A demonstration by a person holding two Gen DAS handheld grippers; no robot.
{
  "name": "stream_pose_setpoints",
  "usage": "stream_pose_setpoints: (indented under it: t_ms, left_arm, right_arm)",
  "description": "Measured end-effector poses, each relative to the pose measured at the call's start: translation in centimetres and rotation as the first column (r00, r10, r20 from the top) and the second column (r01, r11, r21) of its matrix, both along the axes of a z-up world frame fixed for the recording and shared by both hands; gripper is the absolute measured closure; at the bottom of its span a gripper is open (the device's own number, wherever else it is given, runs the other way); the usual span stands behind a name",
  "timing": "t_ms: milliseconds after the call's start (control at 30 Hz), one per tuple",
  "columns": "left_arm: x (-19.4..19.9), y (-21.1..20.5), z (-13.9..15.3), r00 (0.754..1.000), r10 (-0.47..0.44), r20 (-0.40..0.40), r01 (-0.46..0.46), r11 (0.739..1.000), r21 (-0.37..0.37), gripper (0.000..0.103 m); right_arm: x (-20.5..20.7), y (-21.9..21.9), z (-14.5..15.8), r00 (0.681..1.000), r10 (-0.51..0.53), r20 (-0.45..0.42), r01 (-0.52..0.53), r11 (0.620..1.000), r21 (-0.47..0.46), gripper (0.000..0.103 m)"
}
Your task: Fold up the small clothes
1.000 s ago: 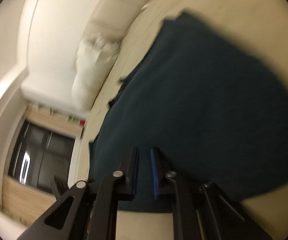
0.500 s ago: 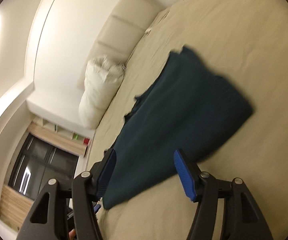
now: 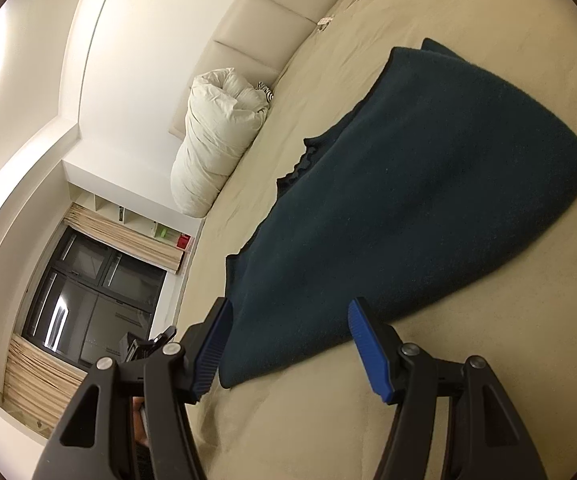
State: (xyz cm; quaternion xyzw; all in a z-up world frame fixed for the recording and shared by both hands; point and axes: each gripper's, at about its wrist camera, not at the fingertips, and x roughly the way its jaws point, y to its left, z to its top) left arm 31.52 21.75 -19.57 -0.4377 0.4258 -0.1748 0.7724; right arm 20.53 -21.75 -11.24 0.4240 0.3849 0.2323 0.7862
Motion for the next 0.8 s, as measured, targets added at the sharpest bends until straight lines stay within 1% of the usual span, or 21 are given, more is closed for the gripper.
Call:
stream_pose_setpoints:
  t_ms: [33, 67, 133, 200, 267, 367, 500, 600, 700, 800]
  left_arm:
    - [0.5, 0.0, -1.0, 1.000, -0.006, -0.017, 0.005, 1.000, -0.029, 0.042]
    - [1.0, -0.1, -1.6, 1.000, -0.016, -0.024, 0.015, 0.999, -0.038, 0.042]
    - [2.1, -0.9, -3.2, 0.997, -0.056, -0.060, 0.054, 0.998, -0.046, 0.044]
    - [2.1, -1.4, -4.2, 0.995, -0.069, -0.066, 0.066, 0.997, -0.047, 0.048]
    - [2.1, -1.1, -4.5, 0.996, -0.062, -0.063, 0.056, 0.995, -0.088, 0.048]
    - [2.0, -1.1, -4.4, 0.993, -0.082, -0.083, 0.074, 0.993, -0.090, 0.048]
    - [2.9, -2.6, -4.7, 0.981, -0.159, -0.112, 0.146, 0.982, -0.120, 0.048]
    - [3.5, -3.5, -4.7, 0.969, -0.208, -0.136, 0.194, 0.974, -0.113, 0.048]
    - [3.8, -4.0, -4.8, 0.961, -0.232, -0.150, 0.215, 0.969, -0.121, 0.048]
    - [3.3, -5.1, -4.8, 0.953, -0.263, -0.149, 0.240, 0.959, -0.151, 0.048]
  right_arm:
    - [0.2, 0.4, -0.1, 1.000, 0.014, -0.006, -0.014, 1.000, -0.008, 0.039]
    - [0.3, 0.5, -0.3, 1.000, 0.020, -0.010, -0.020, 1.000, -0.014, 0.039]
    - [0.6, 0.8, -0.4, 0.999, 0.029, -0.018, -0.029, 0.999, -0.020, 0.039]
    - [1.0, 1.1, -0.4, 0.999, 0.034, -0.023, -0.035, 0.999, -0.019, 0.039]
    - [1.4, 1.5, -0.4, 0.999, 0.046, -0.024, -0.047, 0.999, -0.025, 0.039]
    - [2.2, 2.3, -0.3, 0.998, 0.066, -0.023, -0.066, 0.997, -0.030, 0.039]
    - [3.3, 3.7, 0.0, 0.995, 0.096, -0.013, -0.096, 0.995, -0.025, 0.039]
    - [4.1, 4.8, 0.2, 0.993, 0.121, -0.013, -0.121, 0.992, -0.028, 0.039]
    - [4.7, 5.7, 0.3, 0.990, 0.142, -0.010, -0.142, 0.990, -0.025, 0.039]
    - [5.5, 6.7, 0.4, 0.986, 0.167, -0.006, -0.167, 0.986, -0.031, 0.039]
